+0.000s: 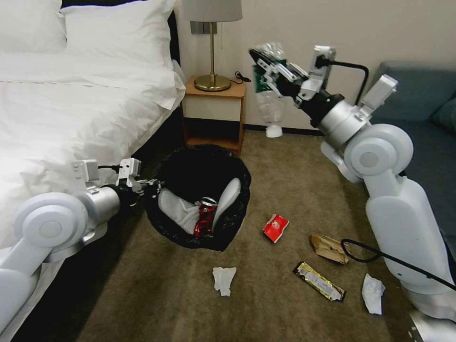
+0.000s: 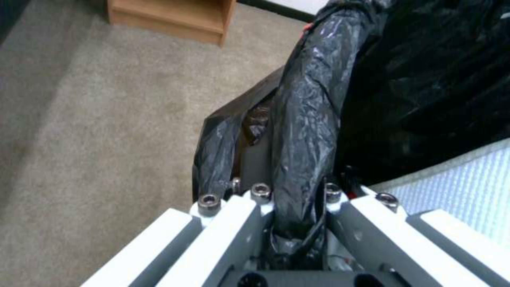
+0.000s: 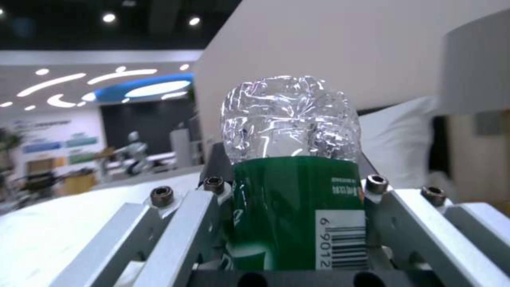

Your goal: Pick up the trash bin, then pick up the garbage on the floor and place it into the trash bin.

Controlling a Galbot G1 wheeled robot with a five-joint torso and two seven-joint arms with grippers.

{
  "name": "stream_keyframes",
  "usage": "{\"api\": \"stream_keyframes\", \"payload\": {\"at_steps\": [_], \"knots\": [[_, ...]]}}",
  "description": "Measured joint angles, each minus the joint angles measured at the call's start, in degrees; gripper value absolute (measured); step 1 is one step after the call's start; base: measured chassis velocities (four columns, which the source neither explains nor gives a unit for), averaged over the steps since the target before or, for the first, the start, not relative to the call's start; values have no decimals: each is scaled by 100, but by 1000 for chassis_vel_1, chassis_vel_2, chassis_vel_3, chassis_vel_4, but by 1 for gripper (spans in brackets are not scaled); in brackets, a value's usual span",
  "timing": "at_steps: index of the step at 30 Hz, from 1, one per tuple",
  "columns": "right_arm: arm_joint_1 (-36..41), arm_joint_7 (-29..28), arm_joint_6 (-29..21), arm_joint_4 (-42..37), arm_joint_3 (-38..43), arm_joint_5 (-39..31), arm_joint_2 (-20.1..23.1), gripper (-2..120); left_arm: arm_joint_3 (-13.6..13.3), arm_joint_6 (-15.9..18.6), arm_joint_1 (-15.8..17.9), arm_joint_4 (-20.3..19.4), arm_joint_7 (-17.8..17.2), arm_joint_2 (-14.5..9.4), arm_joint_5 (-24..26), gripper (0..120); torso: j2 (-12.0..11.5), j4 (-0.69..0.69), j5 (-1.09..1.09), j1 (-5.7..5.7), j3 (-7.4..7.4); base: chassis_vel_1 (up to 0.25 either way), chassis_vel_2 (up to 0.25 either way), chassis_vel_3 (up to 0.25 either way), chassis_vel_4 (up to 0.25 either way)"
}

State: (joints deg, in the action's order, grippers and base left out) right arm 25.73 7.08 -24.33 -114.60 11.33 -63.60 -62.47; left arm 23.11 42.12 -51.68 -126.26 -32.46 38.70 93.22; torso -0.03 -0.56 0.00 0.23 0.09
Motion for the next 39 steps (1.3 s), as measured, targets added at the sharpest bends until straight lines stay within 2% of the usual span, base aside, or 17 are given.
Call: {"api": "stream_keyframes", "payload": {"at_steps": [2,5,9,12,19,22,24,26,27,28,30,31,33,34,37,39], "knots": [[31,36,11,-81,-304,22,-1,26,-216,0,240,48,-156,53,110,1,0,0,-1,0,-1,0,0,0,0],[71,54,28,-107,-470,76,5,26,-326,0,369,73,-247,85,171,1,0,0,0,0,0,0,0,0,0],[233,127,51,-148,-900,328,-7,26,-674,0,802,161,-456,189,320,1,0,-1,0,0,0,0,0,0,0],[344,146,68,-98,-1075,547,-27,26,-814,1,963,208,-538,216,377,1,0,0,-1,0,0,0,0,0,0],[586,234,94,-34,-1334,983,30,26,-946,1,1132,282,-629,252,466,1,0,-1,0,0,0,0,0,0,0],[635,244,101,-33,-1385,1091,32,32,-958,1,1147,296,-634,265,469,1,0,-1,0,0,0,0,0,0,0],[679,194,125,-59,-1487,1194,17,48,-972,1,1167,319,-638,293,475,1,0,-1,0,0,0,0,0,0,0],[680,178,137,-57,-1504,1236,9,49,-974,1,1171,322,-638,300,476,1,0,0,0,0,-1,0,0,0,0],[679,172,162,-38,-1514,1301,-3,56,-974,1,1177,326,-638,307,476,1,0,0,-1,0,-1,0,0,0,0],[679,172,162,-38,-1514,1301,-3,56,-974,1,1177,326,-638,307,476,1,0,0,-1,0,-1,0,0,0,0],[654,163,204,15,-1510,1368,-47,70,-974,1,1184,327,-638,312,480,1,0,-1,0,0,0,0,0,0,0],[654,163,204,15,-1510,1368,-47,70,-974,1,1184,327,-638,312,480,1,0,-1,0,0,0,0,0,0,0],[612,140,230,73,-1473,1398,-104,79,-974,1,1187,327,-633,321,485,1,0,0,0,0,-1,0,0,0,0],[612,140,230,73,-1473,1398,-104,79,-974,1,1187,327,-633,321,485,1,0,0,0,0,-1,0,0,0,0],[559,36,260,99,-1410,1418,-207,96,-975,1,1198,348,-623,342,486,1,0,0,0,0,0,0,0,0,0],[535,1,260,93,-1383,1404,-239,98,-982,1,1201,353,-617,346,484,1,0,0,-1,0,0,0,0,0,0]]}}
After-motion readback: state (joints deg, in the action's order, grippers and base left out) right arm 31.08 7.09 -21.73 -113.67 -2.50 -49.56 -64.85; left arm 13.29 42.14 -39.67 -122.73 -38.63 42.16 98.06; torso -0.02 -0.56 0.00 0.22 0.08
